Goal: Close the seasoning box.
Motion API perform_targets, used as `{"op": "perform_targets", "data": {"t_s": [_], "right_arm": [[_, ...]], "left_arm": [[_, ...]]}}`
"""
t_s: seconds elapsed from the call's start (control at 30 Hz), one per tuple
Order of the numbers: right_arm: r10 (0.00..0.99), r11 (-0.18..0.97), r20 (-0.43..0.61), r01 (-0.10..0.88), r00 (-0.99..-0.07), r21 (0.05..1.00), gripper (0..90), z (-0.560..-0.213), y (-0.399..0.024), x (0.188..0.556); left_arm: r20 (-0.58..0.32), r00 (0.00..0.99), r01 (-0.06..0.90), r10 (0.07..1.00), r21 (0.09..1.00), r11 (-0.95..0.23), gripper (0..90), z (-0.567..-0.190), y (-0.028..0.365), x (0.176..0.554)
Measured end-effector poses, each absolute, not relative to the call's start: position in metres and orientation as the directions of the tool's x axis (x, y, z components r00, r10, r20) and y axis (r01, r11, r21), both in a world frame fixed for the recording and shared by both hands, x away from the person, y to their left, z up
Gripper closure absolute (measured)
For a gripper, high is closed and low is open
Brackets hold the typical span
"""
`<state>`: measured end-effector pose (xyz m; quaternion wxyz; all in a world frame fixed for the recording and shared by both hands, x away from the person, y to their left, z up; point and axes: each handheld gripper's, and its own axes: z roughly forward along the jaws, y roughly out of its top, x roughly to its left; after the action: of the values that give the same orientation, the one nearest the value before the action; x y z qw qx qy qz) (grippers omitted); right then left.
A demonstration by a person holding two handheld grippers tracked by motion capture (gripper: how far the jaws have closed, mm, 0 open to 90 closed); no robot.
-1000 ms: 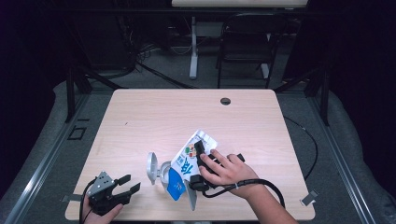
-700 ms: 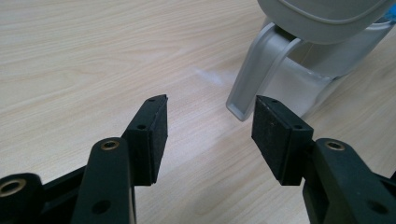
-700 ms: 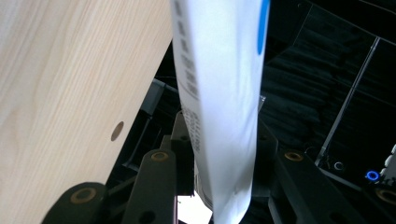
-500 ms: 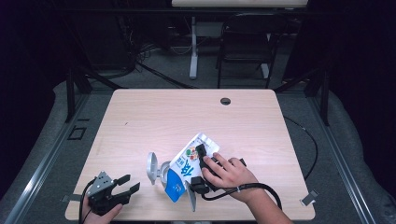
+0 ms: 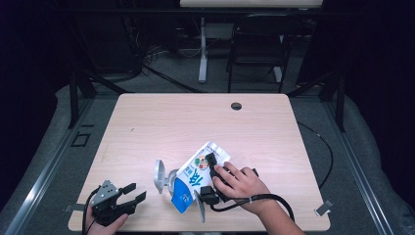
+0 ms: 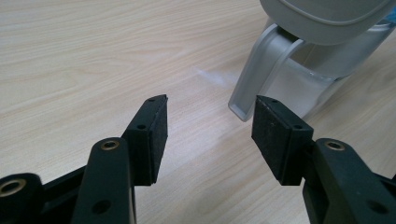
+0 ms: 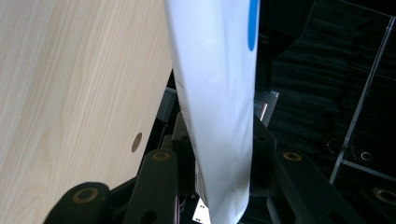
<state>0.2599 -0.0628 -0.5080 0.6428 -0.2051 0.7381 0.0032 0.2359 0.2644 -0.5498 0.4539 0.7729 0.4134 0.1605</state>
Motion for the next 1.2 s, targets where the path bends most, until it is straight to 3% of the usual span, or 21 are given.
{"op": "perform_targets", "data": {"t_s": [0.47, 1.2], "right_arm": [[-0.277, 0.926, -0.955, -0.296, -0.107, -0.236, 70.9, -0.5098, -0.0642, 0.2577], [-0.148, 0.952, -0.975, -0.29, -0.166, -0.096, 71.1, -0.515, -0.0677, 0.2553]], "left_arm": [[-0.124, 0.606, 0.488, 0.786, 0.838, -0.243, 46.1, -0.5496, 0.2649, 0.2355], [-0.129, 0.602, 0.493, 0.788, 0.836, -0.24, 46.1, -0.551, 0.2662, 0.2363]]}}
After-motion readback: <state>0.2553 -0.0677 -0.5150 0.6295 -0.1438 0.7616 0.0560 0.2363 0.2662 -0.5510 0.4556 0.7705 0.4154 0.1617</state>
